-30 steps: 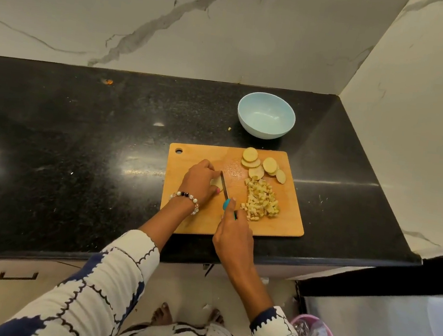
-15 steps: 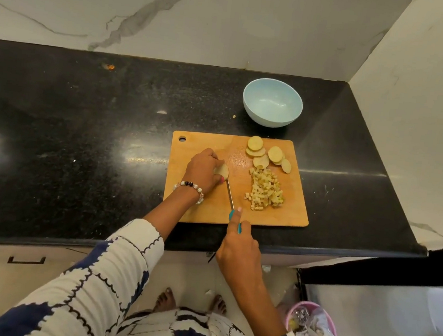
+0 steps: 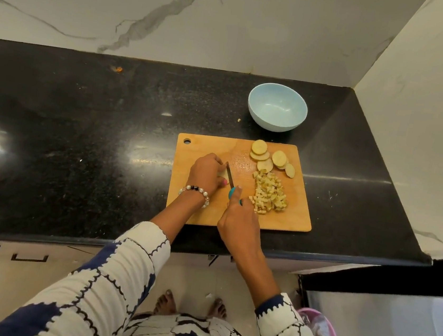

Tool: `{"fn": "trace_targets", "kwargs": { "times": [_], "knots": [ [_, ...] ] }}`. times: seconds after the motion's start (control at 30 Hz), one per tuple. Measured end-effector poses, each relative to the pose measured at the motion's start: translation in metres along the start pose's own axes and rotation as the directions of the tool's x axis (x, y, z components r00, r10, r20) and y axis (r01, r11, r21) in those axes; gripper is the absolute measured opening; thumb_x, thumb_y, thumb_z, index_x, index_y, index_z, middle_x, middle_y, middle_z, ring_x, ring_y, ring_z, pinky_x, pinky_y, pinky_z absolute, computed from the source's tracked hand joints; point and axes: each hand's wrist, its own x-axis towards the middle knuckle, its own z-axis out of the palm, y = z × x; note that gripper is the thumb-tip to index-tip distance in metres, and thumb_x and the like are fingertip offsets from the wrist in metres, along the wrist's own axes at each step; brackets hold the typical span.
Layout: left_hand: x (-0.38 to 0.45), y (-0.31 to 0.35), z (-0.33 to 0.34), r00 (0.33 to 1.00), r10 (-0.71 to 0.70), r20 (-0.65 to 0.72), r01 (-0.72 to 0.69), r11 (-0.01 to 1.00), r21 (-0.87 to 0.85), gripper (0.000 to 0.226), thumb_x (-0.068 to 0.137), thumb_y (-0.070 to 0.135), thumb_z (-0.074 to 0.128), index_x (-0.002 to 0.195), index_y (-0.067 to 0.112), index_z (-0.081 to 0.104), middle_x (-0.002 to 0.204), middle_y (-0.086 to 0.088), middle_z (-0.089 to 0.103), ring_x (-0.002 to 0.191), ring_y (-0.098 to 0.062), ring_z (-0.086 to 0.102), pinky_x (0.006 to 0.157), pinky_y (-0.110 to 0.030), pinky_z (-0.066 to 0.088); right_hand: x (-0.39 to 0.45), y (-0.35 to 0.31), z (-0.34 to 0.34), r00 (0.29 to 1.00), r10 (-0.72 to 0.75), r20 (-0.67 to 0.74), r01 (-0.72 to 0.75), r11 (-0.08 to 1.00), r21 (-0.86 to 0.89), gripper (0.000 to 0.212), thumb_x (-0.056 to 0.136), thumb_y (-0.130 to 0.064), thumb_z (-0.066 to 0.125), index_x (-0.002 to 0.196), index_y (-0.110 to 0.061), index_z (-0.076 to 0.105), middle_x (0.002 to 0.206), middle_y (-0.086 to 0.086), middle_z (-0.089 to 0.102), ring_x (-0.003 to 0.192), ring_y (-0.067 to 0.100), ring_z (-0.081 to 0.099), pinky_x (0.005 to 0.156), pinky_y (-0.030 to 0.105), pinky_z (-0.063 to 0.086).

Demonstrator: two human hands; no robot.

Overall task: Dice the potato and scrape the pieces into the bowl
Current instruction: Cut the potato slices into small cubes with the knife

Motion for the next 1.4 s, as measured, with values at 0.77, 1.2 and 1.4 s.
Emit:
{"fn": "trace_targets", "kwargs": {
  "times": [0.77, 1.2, 1.4],
  "knots": [
    [-0.001, -0.012, -0.003, 1.000, 0.031, 0.001, -0.031, 0.996, -0.081, 0.047, 0.075, 0.026, 0.076, 0.119, 0.014, 0.064, 0.124, 0.002, 0.061, 0.107, -0.015, 0.058, 0.094, -0.027, 0.046, -0.003, 0.002, -0.014, 1.000, -0.026, 0.006, 0.026, 1.000, 0.004, 0.059, 0.096, -0.014, 0.034, 0.150, -0.007, 0.011, 0.123, 0.017, 0.048, 0.102, 0.030, 0.052, 0.076, 0.033, 0.039],
    [-0.001, -0.013, 0.001, 0.999, 0.033, -0.037, -0.037, 0.994, -0.103, 0.042, 0.075, 0.024, 0.075, 0.114, 0.013, 0.067, 0.121, 0.000, 0.064, 0.110, -0.014, 0.058, 0.095, -0.028, 0.045, -0.009, -0.006, -0.003, 0.993, -0.014, 0.118, 0.028, 0.992, -0.123, 0.073, 0.092, -0.008, 0.043, 0.149, -0.001, -0.003, 0.141, 0.025, 0.029, 0.103, 0.033, 0.054, 0.073, 0.032, 0.040],
    [-0.002, -0.013, 0.002, 0.999, 0.025, -0.045, -0.031, 0.992, -0.123, 0.042, 0.074, 0.023, 0.075, 0.113, 0.012, 0.067, 0.122, 0.000, 0.063, 0.110, -0.015, 0.058, 0.096, -0.028, 0.044, -0.046, 0.003, -0.016, 0.984, 0.013, 0.180, 0.001, 0.997, -0.073, 0.070, 0.095, -0.014, 0.039, 0.150, -0.008, -0.003, 0.134, 0.018, 0.037, 0.104, 0.033, 0.053, 0.070, 0.032, 0.035]
  ]
}}
